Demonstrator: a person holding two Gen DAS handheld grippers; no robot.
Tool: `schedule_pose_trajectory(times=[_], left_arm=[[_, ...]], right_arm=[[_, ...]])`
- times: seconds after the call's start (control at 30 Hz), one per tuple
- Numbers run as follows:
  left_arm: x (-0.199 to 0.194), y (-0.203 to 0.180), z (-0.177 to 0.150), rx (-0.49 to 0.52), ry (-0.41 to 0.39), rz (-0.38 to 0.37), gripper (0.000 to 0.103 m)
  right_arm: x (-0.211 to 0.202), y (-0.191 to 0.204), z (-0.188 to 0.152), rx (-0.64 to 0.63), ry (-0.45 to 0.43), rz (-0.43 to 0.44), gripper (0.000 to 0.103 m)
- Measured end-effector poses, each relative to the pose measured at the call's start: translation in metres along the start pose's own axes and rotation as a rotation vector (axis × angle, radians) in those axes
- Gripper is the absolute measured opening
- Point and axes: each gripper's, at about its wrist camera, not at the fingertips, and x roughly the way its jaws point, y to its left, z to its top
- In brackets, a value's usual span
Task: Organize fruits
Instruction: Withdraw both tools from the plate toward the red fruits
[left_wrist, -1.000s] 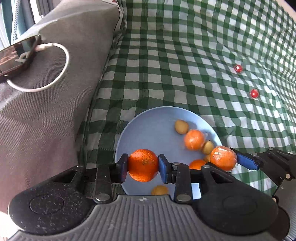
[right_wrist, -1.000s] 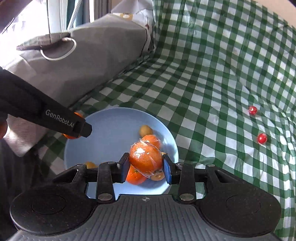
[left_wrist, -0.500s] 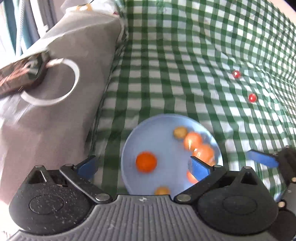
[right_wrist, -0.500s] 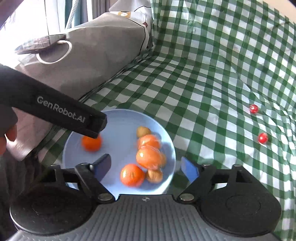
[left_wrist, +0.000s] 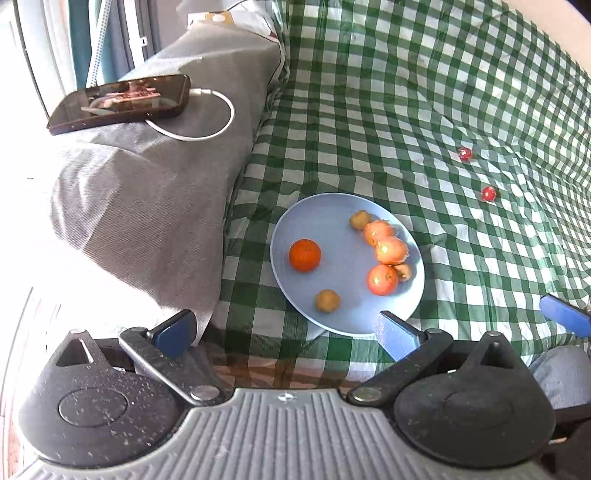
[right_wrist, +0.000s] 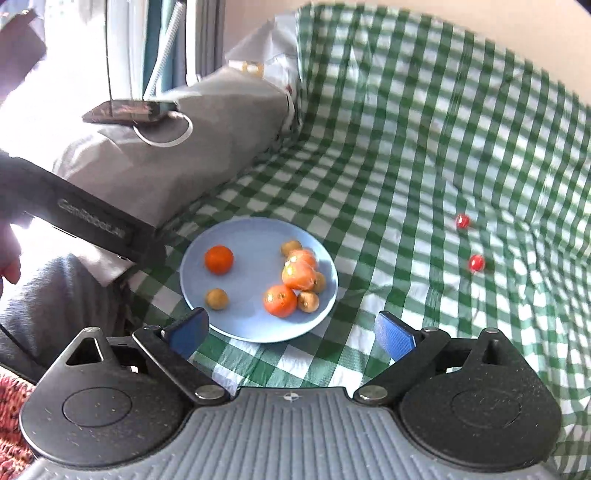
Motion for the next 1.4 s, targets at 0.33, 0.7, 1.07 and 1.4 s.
schedule_pose_trajectory(times=[0.33,0.7,1.07,1.4], left_arm=[[-0.024,-0.013,-0.02,0.041,-0.022,0.027,0.103],[-0.036,-0.028,-0.027,0.087,-0.04,0.032,0.103],[-0.034,-0.034,-0.027,0.125,-0.034,0.044,0.103],[-0.024,-0.04,-0.023,0.151,-0.008,0.056,0.103]], right_arm=[[-0.04,0.003,-0.007,0.012,-0.079,-0.019,0.1],[-0.054,0.0,-0.014,0.061,-0.108,-0.032,0.101],[-0.047,-0.002,-0.015,0.088,-0.094,-0.02,0.101],[-0.037,-0.009,-0.018,0.123,-0.065,-0.004,0.101]])
